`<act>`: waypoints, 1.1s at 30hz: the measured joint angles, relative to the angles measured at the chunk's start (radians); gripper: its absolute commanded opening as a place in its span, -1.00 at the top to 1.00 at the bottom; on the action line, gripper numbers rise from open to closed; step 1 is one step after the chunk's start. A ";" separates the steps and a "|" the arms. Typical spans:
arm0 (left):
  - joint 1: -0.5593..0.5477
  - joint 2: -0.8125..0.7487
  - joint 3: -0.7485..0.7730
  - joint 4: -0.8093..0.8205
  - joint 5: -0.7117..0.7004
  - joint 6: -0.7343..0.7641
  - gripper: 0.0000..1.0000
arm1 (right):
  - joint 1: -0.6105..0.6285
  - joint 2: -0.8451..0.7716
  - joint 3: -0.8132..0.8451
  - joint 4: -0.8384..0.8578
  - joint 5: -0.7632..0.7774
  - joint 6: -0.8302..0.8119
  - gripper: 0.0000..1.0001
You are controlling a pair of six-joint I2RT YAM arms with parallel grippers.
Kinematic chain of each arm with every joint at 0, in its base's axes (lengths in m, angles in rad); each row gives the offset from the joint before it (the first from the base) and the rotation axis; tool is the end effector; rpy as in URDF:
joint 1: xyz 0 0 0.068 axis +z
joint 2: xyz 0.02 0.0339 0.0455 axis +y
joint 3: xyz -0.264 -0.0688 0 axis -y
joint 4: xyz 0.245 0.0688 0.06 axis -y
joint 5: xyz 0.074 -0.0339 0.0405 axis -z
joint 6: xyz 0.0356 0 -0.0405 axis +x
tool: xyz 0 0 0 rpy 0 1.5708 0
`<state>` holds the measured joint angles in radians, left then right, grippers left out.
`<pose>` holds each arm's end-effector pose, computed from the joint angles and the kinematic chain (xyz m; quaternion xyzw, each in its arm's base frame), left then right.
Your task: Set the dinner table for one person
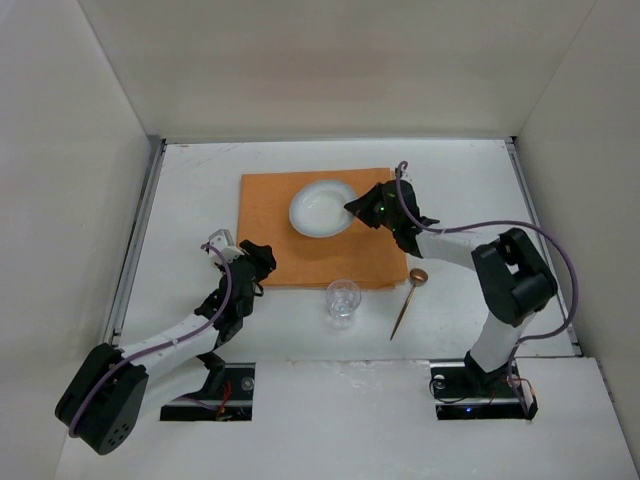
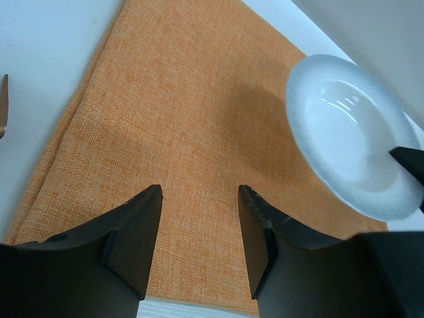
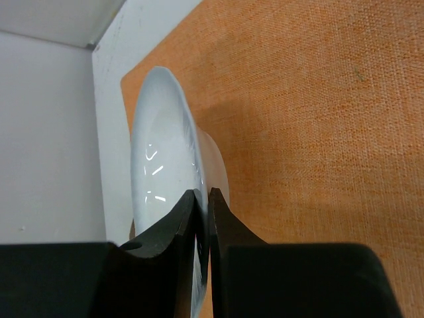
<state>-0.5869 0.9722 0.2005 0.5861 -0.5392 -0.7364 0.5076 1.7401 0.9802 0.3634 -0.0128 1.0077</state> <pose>0.1695 -0.0908 0.1845 -0.2250 0.7270 -0.2164 0.6115 0.3358 0.1873 0.2061 0.2026 0.8075 0.3846 0.3988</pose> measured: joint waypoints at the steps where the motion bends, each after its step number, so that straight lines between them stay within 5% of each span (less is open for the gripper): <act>1: 0.000 0.000 0.000 0.000 0.000 0.000 0.06 | 0.003 0.023 0.011 0.006 -0.001 0.003 0.77; 11: 0.006 0.006 0.000 0.000 0.000 0.000 0.06 | 0.008 0.154 0.040 0.060 -0.029 0.045 0.70; 22: 0.011 0.023 0.000 0.000 0.000 0.003 0.06 | 0.012 0.164 -0.050 0.166 -0.052 0.109 -0.07; 27: 0.011 0.023 0.000 0.000 0.000 0.004 0.06 | 0.012 0.070 -0.134 0.138 -0.050 0.096 -0.29; 33: 0.011 0.021 0.000 0.000 0.000 0.004 0.06 | 0.018 -0.202 -0.257 0.031 -0.007 0.013 -0.19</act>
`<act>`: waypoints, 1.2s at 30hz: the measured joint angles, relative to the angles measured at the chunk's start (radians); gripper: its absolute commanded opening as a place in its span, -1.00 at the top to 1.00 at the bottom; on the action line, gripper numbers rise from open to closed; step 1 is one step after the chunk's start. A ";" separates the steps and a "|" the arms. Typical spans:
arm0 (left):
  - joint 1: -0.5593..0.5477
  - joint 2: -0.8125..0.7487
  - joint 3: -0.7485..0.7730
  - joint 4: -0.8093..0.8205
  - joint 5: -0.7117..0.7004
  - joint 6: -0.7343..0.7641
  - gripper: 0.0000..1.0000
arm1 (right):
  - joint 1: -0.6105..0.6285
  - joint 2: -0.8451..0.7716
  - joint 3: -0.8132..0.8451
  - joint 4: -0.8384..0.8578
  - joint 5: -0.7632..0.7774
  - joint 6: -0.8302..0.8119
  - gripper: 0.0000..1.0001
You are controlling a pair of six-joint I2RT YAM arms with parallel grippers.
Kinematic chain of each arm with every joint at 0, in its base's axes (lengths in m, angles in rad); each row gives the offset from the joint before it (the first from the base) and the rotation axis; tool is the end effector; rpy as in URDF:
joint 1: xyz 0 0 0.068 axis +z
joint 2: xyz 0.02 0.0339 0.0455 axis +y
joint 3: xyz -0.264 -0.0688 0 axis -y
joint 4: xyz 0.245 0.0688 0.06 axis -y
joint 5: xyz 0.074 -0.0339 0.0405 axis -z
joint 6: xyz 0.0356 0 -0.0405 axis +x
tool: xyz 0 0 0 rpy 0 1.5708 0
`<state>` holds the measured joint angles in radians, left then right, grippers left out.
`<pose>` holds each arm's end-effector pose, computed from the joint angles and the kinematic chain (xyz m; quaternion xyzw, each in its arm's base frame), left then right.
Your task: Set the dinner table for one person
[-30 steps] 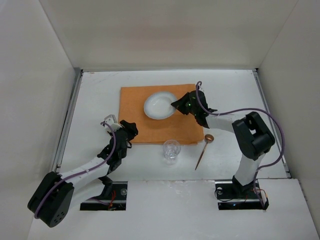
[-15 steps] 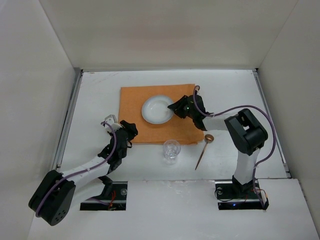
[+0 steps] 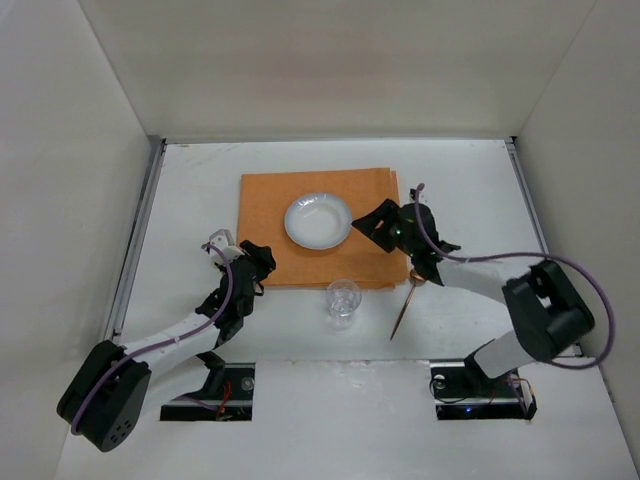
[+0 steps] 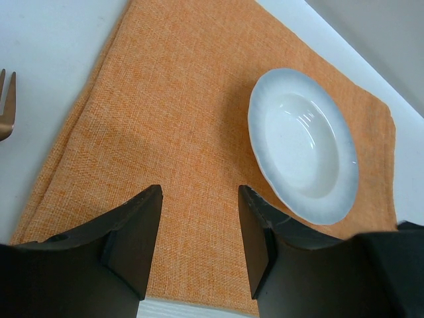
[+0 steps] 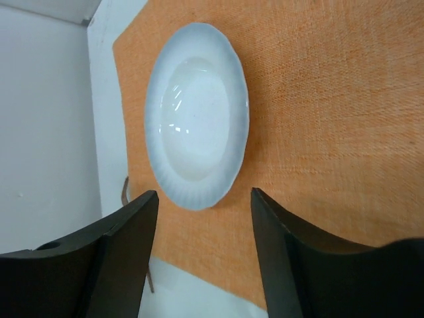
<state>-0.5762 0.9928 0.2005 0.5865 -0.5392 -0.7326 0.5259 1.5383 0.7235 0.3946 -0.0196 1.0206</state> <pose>0.1717 -0.0898 0.1810 -0.2259 0.7326 -0.2061 0.6082 0.2792 0.1629 0.1956 0.2002 0.8148 0.3859 0.3836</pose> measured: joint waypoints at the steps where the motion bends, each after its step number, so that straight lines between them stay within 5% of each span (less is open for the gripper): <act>1: 0.000 0.000 0.000 0.000 0.000 0.000 0.06 | 0.007 -0.054 -0.011 -0.038 0.015 -0.022 -0.10; 7: 0.000 0.002 0.000 0.000 0.001 0.000 0.06 | 0.170 -0.353 0.040 -0.404 0.114 -0.231 0.74; 10: 0.000 0.008 0.000 0.000 0.005 0.000 0.06 | 0.286 -0.380 0.131 -0.596 0.166 -0.317 0.63; 14: -0.001 0.008 0.000 0.000 0.008 0.000 0.06 | 0.402 -0.335 0.206 -0.773 0.220 -0.395 0.04; 19: -0.001 0.006 0.000 0.000 0.008 0.000 0.06 | 0.444 -0.233 0.231 -0.886 0.264 -0.468 -0.03; 26: -0.005 0.007 0.000 0.000 0.008 0.000 0.06 | 0.445 -0.163 0.233 -0.923 0.294 -0.523 0.18; 36: -0.007 0.012 0.000 0.000 0.009 0.000 0.05 | 0.471 -0.094 0.271 -0.922 0.294 -0.539 0.78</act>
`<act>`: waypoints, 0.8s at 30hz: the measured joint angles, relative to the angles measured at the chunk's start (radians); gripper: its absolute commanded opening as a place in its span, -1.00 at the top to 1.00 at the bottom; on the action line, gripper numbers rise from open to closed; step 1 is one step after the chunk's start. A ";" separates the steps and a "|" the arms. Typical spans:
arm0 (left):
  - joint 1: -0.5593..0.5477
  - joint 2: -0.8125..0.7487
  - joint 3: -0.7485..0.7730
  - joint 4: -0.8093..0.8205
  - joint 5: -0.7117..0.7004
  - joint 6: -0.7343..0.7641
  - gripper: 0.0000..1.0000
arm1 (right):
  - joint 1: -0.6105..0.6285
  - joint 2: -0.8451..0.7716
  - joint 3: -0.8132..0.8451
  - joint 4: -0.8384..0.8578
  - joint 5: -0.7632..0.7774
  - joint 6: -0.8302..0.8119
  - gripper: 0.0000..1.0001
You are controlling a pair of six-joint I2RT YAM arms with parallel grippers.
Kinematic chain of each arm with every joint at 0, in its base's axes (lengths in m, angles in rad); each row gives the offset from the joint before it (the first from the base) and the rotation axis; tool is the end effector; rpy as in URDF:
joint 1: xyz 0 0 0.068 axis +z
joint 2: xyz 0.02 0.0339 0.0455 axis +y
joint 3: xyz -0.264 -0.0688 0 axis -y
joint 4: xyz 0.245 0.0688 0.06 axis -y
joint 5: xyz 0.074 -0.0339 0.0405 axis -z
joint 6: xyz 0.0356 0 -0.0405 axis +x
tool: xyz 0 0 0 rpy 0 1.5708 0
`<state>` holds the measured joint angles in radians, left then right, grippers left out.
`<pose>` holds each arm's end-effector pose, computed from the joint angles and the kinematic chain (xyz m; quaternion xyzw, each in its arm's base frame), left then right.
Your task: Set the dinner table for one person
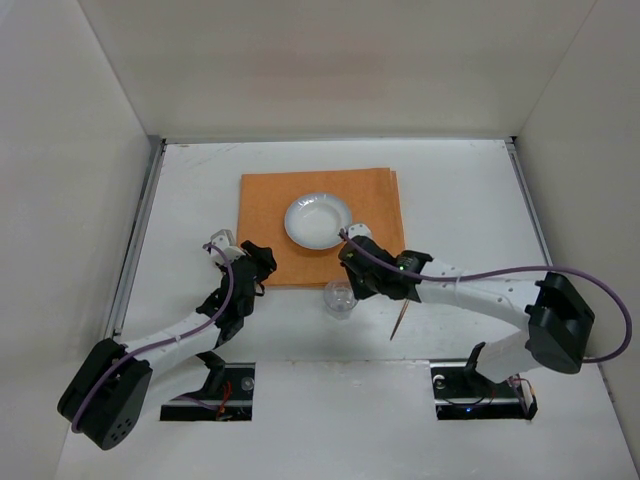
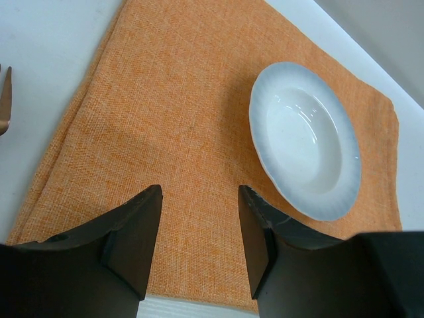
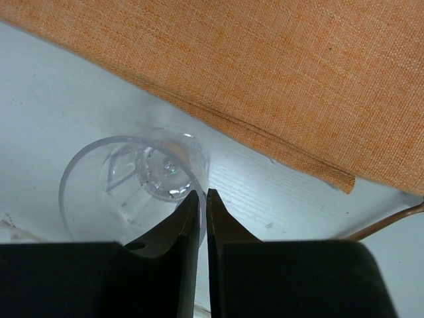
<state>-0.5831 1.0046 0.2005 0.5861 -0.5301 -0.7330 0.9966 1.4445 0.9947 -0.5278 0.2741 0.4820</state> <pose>0.1717 -0.0917 0.1788 -0.2199 0.7382 -0.2078 0.6029 0.1678 0.2416 0.2331 -0.2025 0.9263 0.0985 0.3020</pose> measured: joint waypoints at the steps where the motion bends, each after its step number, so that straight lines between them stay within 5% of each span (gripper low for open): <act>1: 0.000 0.000 0.000 0.000 0.000 0.000 0.05 | 0.000 0.000 0.003 0.000 0.000 0.000 0.80; 12: 0.000 0.010 0.000 -0.002 0.005 0.000 0.05 | -0.045 -0.162 0.046 -0.024 -0.021 0.000 0.82; 17: -0.004 0.009 0.000 0.000 0.005 0.000 0.05 | -0.225 -0.169 0.087 0.094 -0.033 -0.022 0.82; 24: -0.005 0.008 0.000 -0.001 0.006 -0.001 0.06 | -0.519 0.098 0.226 0.246 -0.072 -0.067 0.81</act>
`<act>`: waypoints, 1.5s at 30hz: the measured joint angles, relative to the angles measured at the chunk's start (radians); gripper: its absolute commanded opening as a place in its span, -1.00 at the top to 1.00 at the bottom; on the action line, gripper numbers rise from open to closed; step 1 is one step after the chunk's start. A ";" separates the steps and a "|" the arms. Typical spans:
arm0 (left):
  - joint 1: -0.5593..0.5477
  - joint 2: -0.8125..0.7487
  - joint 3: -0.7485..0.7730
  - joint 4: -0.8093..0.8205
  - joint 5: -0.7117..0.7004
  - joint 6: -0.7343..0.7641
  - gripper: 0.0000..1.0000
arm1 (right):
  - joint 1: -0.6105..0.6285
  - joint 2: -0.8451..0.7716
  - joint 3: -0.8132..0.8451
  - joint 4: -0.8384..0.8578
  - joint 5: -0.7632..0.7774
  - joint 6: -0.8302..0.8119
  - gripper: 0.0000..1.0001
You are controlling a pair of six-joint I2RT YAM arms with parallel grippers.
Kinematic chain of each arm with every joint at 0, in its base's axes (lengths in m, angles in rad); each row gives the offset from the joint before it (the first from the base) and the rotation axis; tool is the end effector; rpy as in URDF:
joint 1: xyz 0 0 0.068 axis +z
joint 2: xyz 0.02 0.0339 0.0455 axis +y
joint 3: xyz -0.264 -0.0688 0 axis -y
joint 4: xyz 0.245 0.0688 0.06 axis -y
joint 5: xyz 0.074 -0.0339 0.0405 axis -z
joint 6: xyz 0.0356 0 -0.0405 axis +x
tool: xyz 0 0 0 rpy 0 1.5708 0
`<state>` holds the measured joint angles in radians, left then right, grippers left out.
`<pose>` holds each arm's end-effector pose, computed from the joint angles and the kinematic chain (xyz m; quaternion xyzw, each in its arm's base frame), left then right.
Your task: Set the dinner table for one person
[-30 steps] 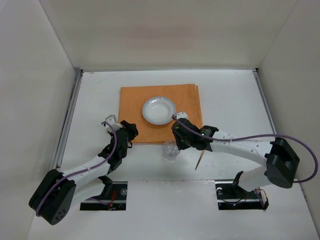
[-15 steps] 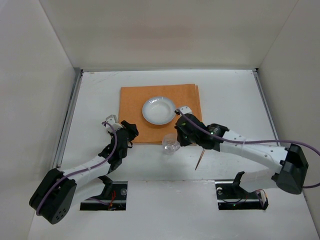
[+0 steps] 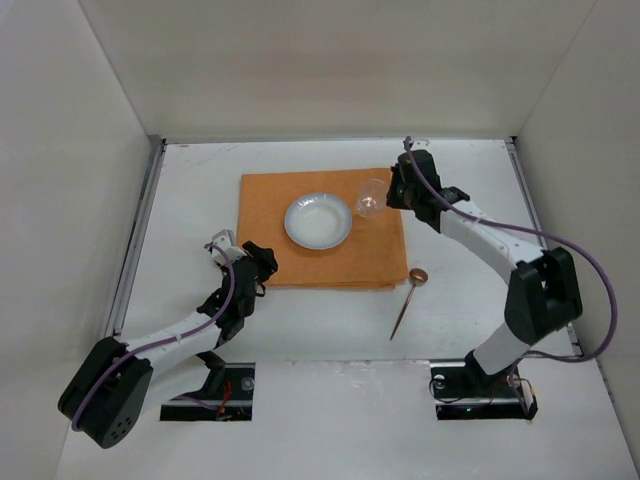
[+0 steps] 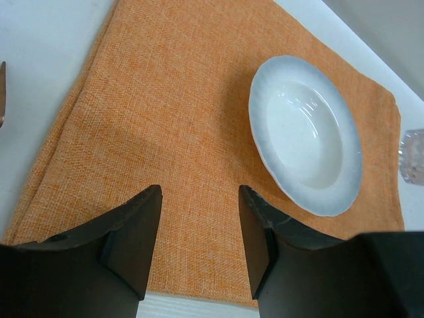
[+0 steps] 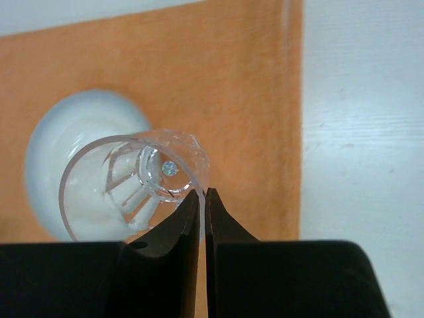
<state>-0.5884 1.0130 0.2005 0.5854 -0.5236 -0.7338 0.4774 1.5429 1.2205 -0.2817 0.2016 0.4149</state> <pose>0.1716 -0.0931 0.1773 -0.2156 0.7423 -0.2093 0.5989 0.3174 0.1562 0.2948 0.0192 0.8820 0.1191 0.4556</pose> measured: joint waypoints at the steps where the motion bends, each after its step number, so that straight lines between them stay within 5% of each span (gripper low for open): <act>1: -0.001 0.000 0.000 0.000 0.000 0.000 0.06 | -0.023 0.038 0.018 0.008 0.000 -0.005 0.82; 8: -0.001 0.001 0.000 0.000 0.000 0.000 0.06 | -0.104 0.266 0.166 0.026 -0.009 -0.023 0.82; 20: 0.001 0.031 0.000 0.000 0.000 0.000 0.06 | -0.139 0.433 0.312 0.036 -0.018 -0.015 0.77; 31: 0.008 0.032 0.000 0.000 0.000 0.000 0.06 | -0.138 0.444 0.331 0.040 -0.016 0.013 0.15; 39: 0.007 0.030 0.000 0.000 0.004 0.000 0.06 | -0.129 0.152 0.066 0.101 0.027 0.054 -0.01; 45: 0.007 0.031 0.000 0.000 0.014 -0.006 0.05 | -0.086 -0.226 -0.303 0.147 0.095 0.134 0.47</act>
<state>-0.5816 1.0443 0.2005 0.5858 -0.5098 -0.7403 0.3912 1.3167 0.9173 -0.1349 0.2966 0.5484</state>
